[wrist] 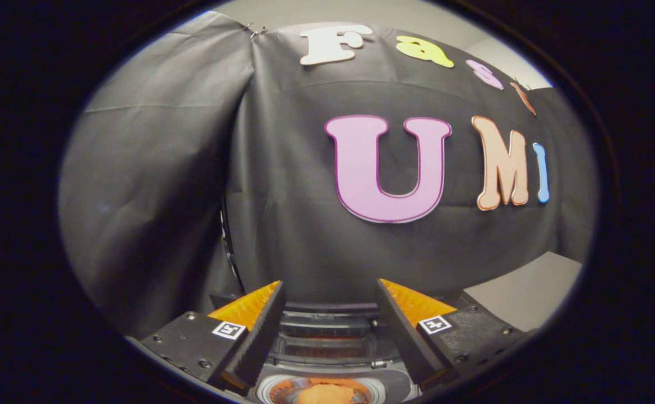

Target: Put the clothes into the washing machine and then close the washing machine lid.

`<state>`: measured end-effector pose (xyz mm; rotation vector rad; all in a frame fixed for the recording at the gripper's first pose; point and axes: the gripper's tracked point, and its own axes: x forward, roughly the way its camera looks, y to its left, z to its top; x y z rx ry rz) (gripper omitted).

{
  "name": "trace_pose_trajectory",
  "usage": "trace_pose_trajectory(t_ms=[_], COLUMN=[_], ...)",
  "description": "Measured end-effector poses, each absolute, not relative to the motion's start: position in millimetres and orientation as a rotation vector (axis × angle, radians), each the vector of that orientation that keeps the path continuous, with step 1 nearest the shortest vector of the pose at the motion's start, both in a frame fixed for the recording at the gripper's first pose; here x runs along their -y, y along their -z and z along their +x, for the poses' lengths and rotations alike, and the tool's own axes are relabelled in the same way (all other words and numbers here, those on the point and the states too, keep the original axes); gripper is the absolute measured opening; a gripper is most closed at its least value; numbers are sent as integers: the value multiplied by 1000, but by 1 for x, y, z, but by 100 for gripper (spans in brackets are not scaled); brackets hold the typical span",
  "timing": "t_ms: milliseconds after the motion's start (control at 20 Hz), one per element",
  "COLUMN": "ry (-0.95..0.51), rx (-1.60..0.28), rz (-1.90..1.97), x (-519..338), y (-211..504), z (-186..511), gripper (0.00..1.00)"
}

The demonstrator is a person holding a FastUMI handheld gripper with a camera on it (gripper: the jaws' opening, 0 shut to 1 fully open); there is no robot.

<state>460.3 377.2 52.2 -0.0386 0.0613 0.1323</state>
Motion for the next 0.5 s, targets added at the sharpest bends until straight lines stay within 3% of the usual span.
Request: trace_pose_trajectory(t_ms=[250,500], ry=[-167,-111], rx=[41,49], rz=[16,72], x=[-407,-406], y=[-67,-54], z=[501,535], gripper=[97,97])
